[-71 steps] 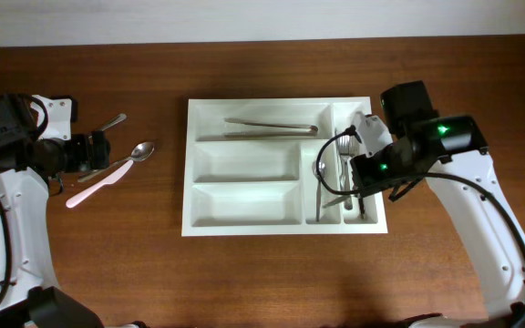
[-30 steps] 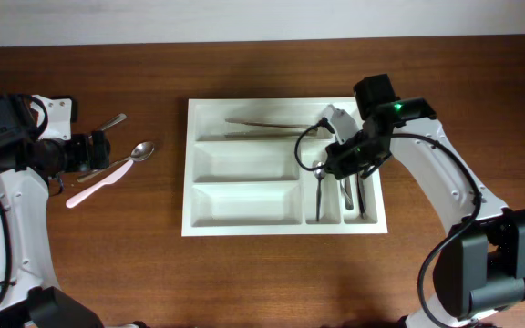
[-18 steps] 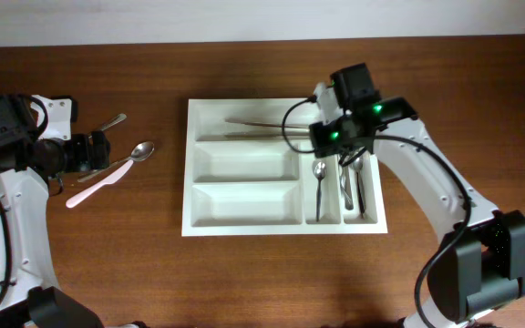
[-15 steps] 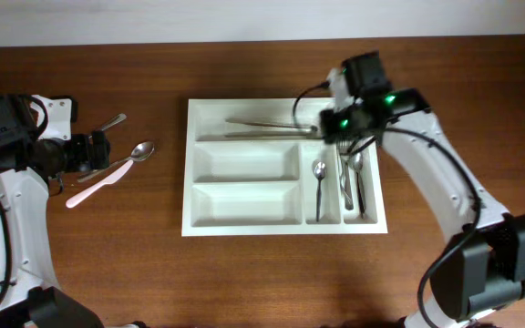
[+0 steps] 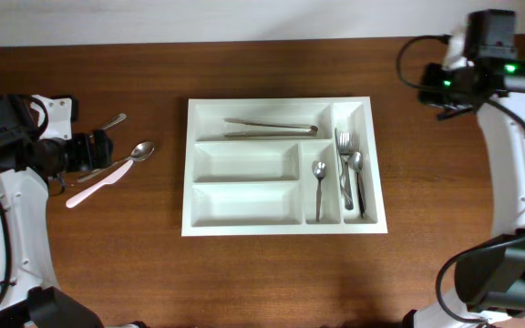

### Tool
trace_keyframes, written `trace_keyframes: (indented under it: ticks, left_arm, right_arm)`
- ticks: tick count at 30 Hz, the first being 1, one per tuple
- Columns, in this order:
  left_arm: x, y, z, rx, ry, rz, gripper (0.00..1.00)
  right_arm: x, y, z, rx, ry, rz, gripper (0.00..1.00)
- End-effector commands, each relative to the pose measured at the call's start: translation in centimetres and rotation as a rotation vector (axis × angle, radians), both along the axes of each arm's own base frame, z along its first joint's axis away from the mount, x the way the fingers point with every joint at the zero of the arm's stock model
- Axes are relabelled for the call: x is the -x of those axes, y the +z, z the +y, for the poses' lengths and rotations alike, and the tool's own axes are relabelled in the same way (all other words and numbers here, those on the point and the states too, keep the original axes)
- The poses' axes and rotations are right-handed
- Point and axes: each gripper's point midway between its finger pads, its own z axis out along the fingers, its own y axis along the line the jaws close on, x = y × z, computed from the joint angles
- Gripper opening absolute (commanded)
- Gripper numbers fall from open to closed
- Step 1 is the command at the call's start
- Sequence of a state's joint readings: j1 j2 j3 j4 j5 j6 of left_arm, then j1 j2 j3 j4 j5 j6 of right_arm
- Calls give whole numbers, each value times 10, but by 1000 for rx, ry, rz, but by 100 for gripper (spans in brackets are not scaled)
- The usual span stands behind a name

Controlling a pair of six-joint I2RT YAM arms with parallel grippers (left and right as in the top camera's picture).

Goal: Pack container
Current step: 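Raise the right gripper away from the tray to the upper right, then move the left gripper to the silver spoons on the left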

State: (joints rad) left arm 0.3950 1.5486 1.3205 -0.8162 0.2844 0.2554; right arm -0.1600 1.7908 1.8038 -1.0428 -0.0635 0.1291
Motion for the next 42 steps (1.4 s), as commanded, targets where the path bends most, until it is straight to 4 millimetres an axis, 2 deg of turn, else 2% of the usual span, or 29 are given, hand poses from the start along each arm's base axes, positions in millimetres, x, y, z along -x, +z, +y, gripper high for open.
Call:
trace_keyframes:
  ticks: [1, 3, 5, 7, 9, 11, 14, 21, 25, 31, 34, 36, 40, 41, 42]
  left_arm:
    - [-3, 8, -19, 167, 31, -15, 99]
    - [-6, 11, -26, 217, 32, -29, 99]
    - [-6, 14, -34, 267, 18, -34, 99]
    - [-5, 15, -39, 292, 4, -36, 99]
    - [-10, 18, -36, 278, 5, -56, 99]
    - [-12, 17, -28, 252, 48, -59, 99]
    - [-11, 13, -2, 171, 199, -28, 99]
    - [-4, 13, 27, 35, 291, 55, 99]
    - [-26, 20, 38, -66, 161, 35, 99]
    - [-58, 12, 77, -255, 92, 62, 100]
    - [-77, -2, 89, -308, 6, 77, 100]
    - [-87, -15, 93, -346, -71, 98, 95]
    - [-97, -52, 96, -428, -290, 162, 89]
    - [-98, -63, 96, -449, -354, 180, 82]
    - [-98, -74, 95, -465, -414, 198, 82]
  right_arm:
    - [6, 7, -27, -31, -125, -8, 19]
    - [10, 7, -39, -53, -173, -7, 28]
    - [12, 7, -48, -71, -191, -11, 52]
    - [14, 7, -57, -81, -209, -13, 70]
    - [17, 7, -64, -81, -226, -14, 98]
    - [18, 7, -69, -77, -238, -13, 99]
    - [19, 7, -73, -74, -248, -13, 99]
    - [18, 8, -74, -73, -249, -20, 99]
    - [18, 8, -74, -73, -249, -20, 99]
    - [18, 8, -74, -73, -249, -20, 99]
    - [18, 8, -74, -73, -249, -20, 99]
    - [18, 8, -74, -73, -248, -20, 99]
    - [18, 8, -74, -73, -249, -20, 99]
    - [18, 8, -74, -73, -249, -20, 99]
    - [18, 8, -74, -73, -249, -20, 99]
